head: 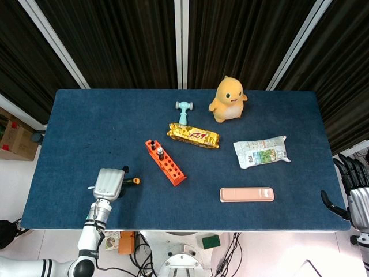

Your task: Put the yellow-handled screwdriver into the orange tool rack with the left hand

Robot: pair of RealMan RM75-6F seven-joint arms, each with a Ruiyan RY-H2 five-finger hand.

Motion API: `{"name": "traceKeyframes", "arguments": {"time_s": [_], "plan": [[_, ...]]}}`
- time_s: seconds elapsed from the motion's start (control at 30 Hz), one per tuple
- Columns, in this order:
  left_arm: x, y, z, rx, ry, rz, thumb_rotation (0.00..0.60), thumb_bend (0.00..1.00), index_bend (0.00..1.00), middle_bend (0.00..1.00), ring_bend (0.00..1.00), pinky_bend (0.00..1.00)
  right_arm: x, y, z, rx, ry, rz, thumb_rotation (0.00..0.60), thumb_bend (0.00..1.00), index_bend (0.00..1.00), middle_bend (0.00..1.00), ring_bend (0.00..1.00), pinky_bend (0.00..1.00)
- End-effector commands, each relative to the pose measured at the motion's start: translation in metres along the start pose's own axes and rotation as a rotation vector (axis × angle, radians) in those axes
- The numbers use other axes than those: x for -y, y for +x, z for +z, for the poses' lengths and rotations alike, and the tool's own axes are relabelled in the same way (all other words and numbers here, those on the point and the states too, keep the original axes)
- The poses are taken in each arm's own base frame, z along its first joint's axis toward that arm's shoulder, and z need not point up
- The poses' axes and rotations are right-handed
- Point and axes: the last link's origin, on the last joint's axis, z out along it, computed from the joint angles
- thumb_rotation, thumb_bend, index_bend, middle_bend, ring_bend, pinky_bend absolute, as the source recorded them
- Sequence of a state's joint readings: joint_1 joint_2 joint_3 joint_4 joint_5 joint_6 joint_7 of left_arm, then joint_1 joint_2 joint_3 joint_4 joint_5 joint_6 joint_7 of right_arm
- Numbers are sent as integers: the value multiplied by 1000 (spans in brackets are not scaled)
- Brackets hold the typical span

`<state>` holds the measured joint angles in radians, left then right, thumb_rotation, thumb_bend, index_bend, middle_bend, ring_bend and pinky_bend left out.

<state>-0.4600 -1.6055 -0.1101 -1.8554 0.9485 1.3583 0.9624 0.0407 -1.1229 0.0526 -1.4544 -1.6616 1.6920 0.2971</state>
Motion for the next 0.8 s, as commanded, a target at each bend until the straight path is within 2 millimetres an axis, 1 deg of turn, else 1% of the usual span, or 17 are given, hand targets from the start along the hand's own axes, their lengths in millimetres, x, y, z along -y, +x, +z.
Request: {"name": "traceKeyframes", "arguments": {"time_s": [0.03,0.2,0.4,0.57,0.8], "plan": [[-2,-4,3,12,7,7,600,211,375,1000,1000,1000,0,0,0,3,-1,0,600,344,0,0,0,0],[-5,-10,5,45,-7,38,600,214,384,1000,1000,1000,-1,-2,2,13,-4,-3,600,345,0,0,0,0],[-8,-11,9,37,-8,44,600,215,404,1000,1000,1000,-1,0,1,7,-7,-2,600,345,0,0,0,0],[-8,-15,12,50,2,53,600,219,464,1000,1000,1000,-1,0,1,14,-7,-4,600,344,0,0,0,0],[-10,-14,11,38,-6,42,600,244,542,1000,1000,1000,-1,0,1,12,-8,-5,600,344,0,0,0,0]]}}
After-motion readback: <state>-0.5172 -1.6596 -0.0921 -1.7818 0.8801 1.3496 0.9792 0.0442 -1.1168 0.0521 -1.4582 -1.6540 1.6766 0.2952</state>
